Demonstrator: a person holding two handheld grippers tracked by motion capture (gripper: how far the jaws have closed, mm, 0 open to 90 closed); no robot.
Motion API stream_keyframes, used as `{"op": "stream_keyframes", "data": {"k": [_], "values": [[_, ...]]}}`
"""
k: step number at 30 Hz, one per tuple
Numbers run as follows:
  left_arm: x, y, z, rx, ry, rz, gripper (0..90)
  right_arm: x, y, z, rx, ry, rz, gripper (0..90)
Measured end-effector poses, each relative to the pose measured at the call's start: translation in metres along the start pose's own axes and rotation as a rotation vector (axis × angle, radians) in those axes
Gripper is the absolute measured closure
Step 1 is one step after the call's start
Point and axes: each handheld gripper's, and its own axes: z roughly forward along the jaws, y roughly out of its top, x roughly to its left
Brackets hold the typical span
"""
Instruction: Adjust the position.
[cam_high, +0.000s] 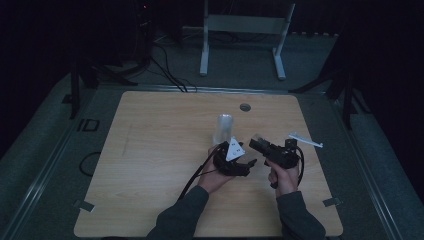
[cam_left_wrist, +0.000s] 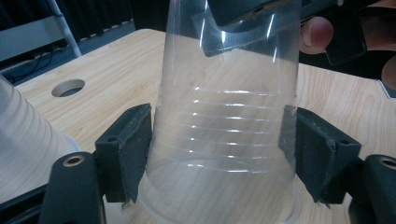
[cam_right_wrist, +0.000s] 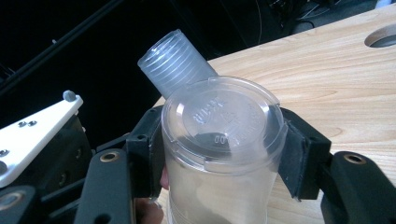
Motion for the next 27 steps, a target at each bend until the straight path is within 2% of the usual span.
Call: {"op": "stream_keyframes", "data": {"k": [10, 16, 20, 27], "values": [[-0.0003, 0.0011, -0.0021, 0.004, -0.008, 0.018, 29.9, -0.0006, 0.0018, -0.0013, 0.004, -0.001, -0.008, 34.6], [0.0009, 0.0014, -0.0035, 0.007, -0.004, 0.031, 30.3, 0.0007, 0.0028, -0.0031, 0.016, 0.002, -0.033, 31.4], [0.0031, 0.0016, -0.0056, 0.002, -0.004, 0.018, 30.3, 0.0019, 0.0015, -0.005, 0.021, 0.006, -0.042, 30.1], [0.0055, 0.0014, -0.0077, 0.009, 0.005, 0.023, 30.4, 0.0039, -0.0013, -0.0095, 0.047, 0.018, -0.074, 29.7]]}}
